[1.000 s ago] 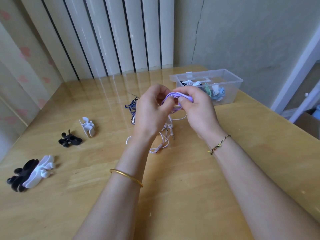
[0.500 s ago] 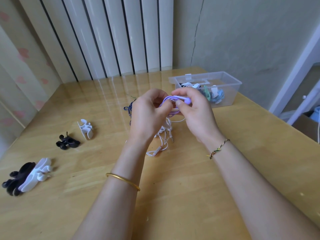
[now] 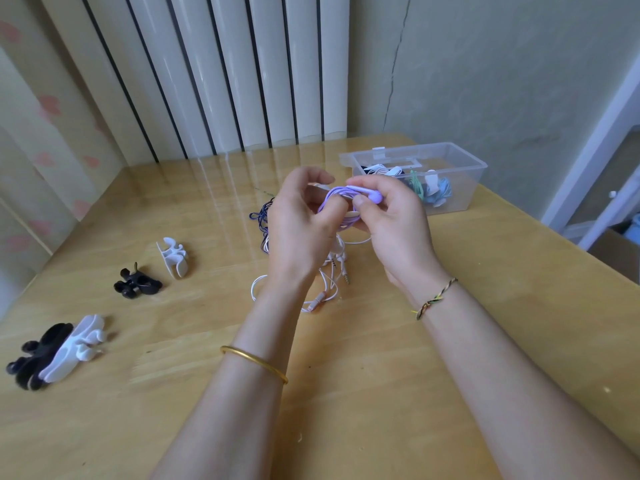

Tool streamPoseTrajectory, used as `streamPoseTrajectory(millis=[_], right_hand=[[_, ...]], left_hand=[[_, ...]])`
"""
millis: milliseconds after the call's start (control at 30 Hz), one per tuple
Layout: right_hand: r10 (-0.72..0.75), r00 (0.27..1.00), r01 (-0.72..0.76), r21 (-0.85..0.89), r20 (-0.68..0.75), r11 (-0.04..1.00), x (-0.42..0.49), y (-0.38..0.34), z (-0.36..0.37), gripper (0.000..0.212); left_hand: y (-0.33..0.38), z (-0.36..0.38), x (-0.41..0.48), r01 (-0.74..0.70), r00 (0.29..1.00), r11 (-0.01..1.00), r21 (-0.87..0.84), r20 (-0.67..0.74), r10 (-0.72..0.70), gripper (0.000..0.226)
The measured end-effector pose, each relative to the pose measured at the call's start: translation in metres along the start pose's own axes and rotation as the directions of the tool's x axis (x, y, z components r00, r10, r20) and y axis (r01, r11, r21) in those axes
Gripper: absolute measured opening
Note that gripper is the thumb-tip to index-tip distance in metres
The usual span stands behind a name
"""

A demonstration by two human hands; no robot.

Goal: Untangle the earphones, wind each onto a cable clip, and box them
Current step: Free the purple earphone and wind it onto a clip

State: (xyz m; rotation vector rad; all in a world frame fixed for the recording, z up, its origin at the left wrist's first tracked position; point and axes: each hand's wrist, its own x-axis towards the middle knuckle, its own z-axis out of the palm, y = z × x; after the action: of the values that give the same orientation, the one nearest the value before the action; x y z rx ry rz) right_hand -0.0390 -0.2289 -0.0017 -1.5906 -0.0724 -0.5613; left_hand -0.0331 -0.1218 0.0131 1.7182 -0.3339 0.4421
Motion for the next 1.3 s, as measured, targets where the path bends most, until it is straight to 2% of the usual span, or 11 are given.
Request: streamPoseTrajectory(millis=[200, 333, 533, 633, 767, 933, 1100, 1300], right_hand=[[0.037, 0.999, -0.037, 0.056, 0.002, 0.998, -0.002, 0.0, -0.001, 0.031], [0.017, 1.0, -0.017, 0.032, -0.009, 0.999, -0.003, 0.003, 0.001, 0.029], [-0.008, 1.0, 0.008, -0.005, -0.029, 1.0, 0.0, 0.002, 0.003, 0.024], [-0.023, 1.0, 0.023, -0.016, -0.009, 1.0, -0.001, 0.003, 0.004, 0.02], [-0.033, 0.999, 0.033, -0.006, -0.007, 0.999, -0.001, 0.004, 0.005, 0.02], [-0.025, 1.0, 0.025, 0.007, -0.016, 1.0, -0.003, 0.004, 0.007, 0.022], [-0.017, 1.0, 0.019, 0.062, -0.023, 0.998, -0.003, 0.004, 0.006, 0.033], [0.055, 0.998, -0.044, 0.242, -0.041, 0.969, -0.003, -0.001, 0.005, 0.027]], left_hand=[[-0.001, 0.0, 0.0, 0.007, 1.0, 1.0, 0.016, 0.025, -0.008, 0.009], [-0.007, 0.001, 0.001, 0.03, 0.999, 1.0, -0.004, 0.023, -0.03, 0.011], [-0.001, 0.003, -0.001, 0.095, 0.995, 0.979, -0.182, 0.023, -0.093, 0.017], [0.002, 0.002, -0.002, 0.106, 0.994, 0.972, -0.209, 0.017, -0.104, 0.014], [0.004, 0.002, -0.002, 0.113, 0.992, 0.958, -0.264, -0.022, -0.123, 0.028], [0.003, 0.004, -0.003, 0.122, 0.988, 0.944, -0.308, -0.057, -0.146, 0.028], [0.002, 0.007, -0.003, 0.114, 0.987, 0.929, -0.351, -0.068, -0.147, 0.03], [0.007, 0.003, -0.003, 0.114, 0.991, 0.905, -0.409, -0.02, -0.134, 0.027]])
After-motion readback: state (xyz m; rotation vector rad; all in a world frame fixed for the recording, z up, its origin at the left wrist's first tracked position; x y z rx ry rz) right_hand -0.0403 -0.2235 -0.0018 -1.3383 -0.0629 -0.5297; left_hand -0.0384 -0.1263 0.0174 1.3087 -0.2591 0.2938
